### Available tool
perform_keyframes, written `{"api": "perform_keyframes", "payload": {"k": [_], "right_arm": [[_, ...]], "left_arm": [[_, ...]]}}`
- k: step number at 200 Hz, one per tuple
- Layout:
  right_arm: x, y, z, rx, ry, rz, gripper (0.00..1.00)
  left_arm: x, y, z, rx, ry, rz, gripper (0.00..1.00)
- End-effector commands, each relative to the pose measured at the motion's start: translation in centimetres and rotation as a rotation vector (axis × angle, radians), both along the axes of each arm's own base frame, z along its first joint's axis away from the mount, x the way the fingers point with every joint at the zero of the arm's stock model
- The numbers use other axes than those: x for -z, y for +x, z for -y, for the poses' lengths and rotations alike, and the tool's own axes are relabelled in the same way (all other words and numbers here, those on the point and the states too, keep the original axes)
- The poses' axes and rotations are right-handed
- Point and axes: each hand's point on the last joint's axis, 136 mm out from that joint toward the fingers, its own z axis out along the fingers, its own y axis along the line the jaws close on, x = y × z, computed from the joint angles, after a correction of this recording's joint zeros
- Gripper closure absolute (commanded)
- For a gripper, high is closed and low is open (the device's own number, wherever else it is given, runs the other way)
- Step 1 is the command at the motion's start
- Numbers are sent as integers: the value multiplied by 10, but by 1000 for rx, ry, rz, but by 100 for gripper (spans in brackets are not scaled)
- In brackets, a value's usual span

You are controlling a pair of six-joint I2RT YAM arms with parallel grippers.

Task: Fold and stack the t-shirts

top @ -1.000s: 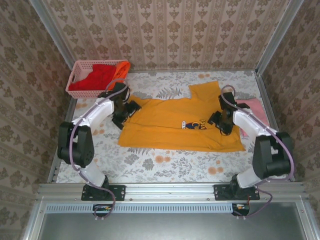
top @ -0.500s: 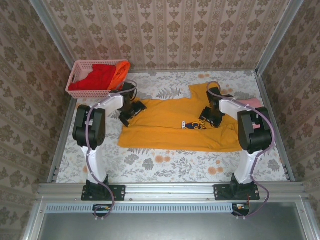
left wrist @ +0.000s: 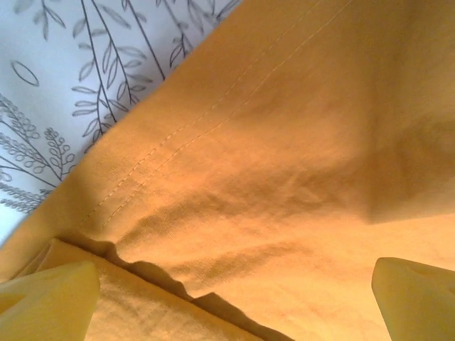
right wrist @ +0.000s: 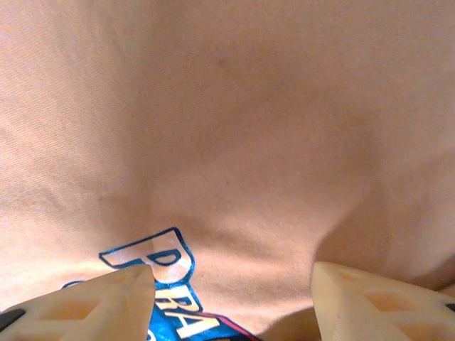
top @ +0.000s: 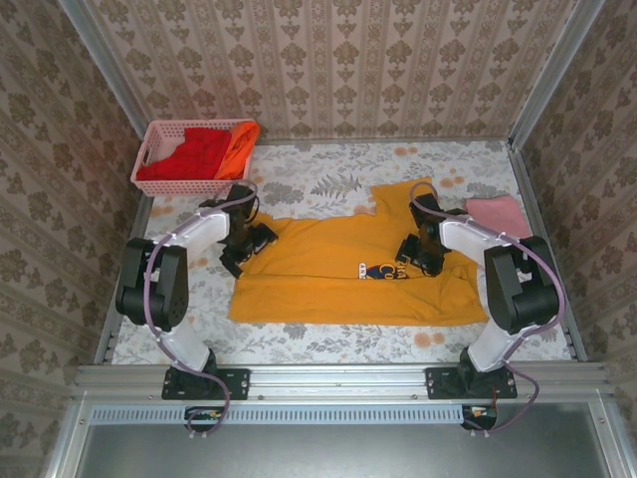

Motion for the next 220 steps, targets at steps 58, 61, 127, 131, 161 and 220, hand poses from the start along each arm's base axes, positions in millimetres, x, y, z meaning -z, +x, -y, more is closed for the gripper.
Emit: {"api": "perform_keyframes", "payload": {"k": [58,61,127,131,161,220], "right_arm": [[-67,70,-13,-8,79,194,36],[-66,71,-13,-6,81,195,36],[-61,81,-19,16,110,194,36],[-61,81,-18,17,108,194,36],[-62,82,-17,24,103,199,36],[-65,83,-8,45,94,207,36]], "left_arm": [[-38,83,-12,-64,190,-40,29],[-37,86,-11,-61,190,-40,30],[-12,129,-17,-67,185,-11,45],[-11,131,-17,-66,182,-11,45],[1,138,-16,-63,174,-36,46],[29,136,-10,-66,168,-89,53]]}}
